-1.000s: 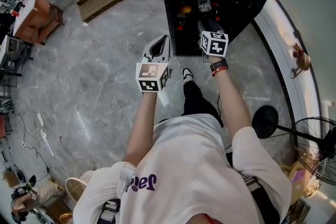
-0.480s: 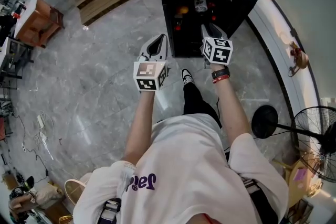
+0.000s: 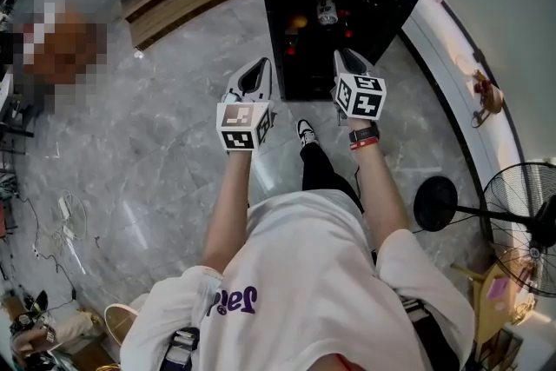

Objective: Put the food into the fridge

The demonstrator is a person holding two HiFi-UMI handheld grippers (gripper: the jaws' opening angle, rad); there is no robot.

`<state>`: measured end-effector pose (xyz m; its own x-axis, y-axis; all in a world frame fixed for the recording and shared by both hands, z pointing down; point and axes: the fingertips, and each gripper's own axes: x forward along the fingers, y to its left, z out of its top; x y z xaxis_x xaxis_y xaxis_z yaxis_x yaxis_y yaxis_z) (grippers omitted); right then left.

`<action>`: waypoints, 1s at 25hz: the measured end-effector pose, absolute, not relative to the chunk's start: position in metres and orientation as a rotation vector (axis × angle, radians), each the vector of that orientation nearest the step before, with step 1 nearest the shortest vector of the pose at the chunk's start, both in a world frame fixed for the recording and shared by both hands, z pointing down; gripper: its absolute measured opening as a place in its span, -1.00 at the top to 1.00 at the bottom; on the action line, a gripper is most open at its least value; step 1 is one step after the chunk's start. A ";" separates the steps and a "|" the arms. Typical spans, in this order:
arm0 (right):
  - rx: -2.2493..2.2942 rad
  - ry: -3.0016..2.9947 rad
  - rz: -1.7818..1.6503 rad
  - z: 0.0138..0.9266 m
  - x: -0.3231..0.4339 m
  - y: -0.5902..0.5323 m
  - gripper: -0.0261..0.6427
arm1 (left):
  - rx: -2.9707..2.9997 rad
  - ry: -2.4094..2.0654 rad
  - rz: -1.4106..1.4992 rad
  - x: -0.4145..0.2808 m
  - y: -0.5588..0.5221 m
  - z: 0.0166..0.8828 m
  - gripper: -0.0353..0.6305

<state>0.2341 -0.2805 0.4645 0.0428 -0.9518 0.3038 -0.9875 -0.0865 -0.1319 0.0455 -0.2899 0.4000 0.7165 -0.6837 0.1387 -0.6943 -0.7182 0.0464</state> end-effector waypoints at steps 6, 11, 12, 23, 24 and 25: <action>2.199 -2.061 0.468 0.451 0.225 -0.263 0.73 | 2.827 -1.144 0.159 0.038 -0.287 0.394 0.84; 2.205 -2.085 0.453 0.440 0.219 -0.255 0.79 | 2.827 -1.158 0.159 0.031 -0.287 0.392 0.84; 2.205 -2.088 0.446 0.437 0.218 -0.256 0.81 | 2.826 -1.161 0.159 0.029 -0.288 0.391 0.84; 2.229 -2.104 0.397 0.417 0.215 -0.247 0.88 | 2.825 -1.172 0.154 0.026 -0.292 0.386 0.84; 2.232 -2.106 0.393 0.415 0.216 -0.246 0.88 | 2.826 -1.173 0.154 0.026 -0.292 0.386 0.84; 2.236 -2.107 0.392 0.414 0.216 -0.245 0.88 | 2.826 -1.174 0.154 0.027 -0.292 0.385 0.84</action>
<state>0.2158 -0.2453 0.4137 0.0430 -0.9761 0.2129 -0.9874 -0.0741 -0.1401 0.0269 -0.2915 0.3851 0.7018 -0.7017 0.1224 -0.7095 -0.7039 0.0330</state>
